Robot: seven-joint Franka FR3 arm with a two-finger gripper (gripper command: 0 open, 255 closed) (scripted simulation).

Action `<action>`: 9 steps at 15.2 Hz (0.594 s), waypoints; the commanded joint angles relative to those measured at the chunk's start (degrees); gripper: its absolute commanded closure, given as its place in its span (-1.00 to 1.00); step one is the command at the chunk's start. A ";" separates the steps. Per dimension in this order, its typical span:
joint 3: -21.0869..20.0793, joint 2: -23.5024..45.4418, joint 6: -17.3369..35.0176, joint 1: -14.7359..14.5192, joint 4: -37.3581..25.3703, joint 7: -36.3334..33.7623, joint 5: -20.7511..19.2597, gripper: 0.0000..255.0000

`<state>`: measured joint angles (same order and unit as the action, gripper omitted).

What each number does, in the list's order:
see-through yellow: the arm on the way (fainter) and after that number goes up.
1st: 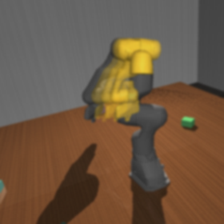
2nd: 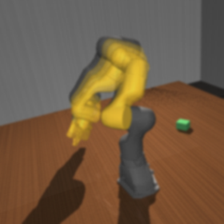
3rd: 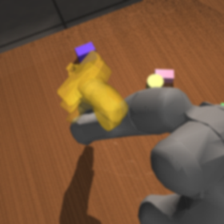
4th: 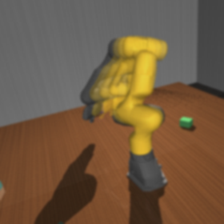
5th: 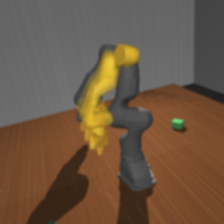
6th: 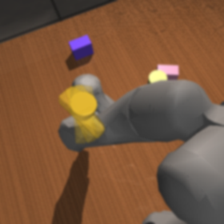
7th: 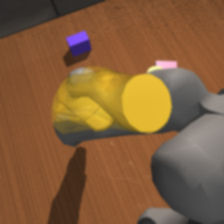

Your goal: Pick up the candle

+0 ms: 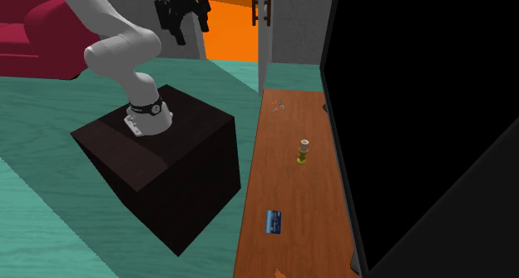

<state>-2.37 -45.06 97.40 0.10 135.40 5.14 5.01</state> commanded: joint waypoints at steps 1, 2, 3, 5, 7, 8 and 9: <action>0.00 0.00 0.00 0.00 0.00 0.00 0.00 -1.00; -0.78 0.90 1.68 -0.17 0.86 -0.75 0.38 -1.00; -1.57 1.88 3.38 -0.34 1.65 -1.49 0.75 -1.00; -3.16 4.09 6.80 -0.67 3.01 -2.98 1.45 -1.00; -4.74 6.63 10.24 -1.00 4.07 -4.48 2.06 -1.00; -5.53 8.02 11.97 -1.14 4.48 -5.24 2.33 -1.00; -6.32 9.49 13.69 -1.27 4.81 -6.00 2.57 -1.00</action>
<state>-7.72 -36.81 109.43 -0.94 139.81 0.15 7.23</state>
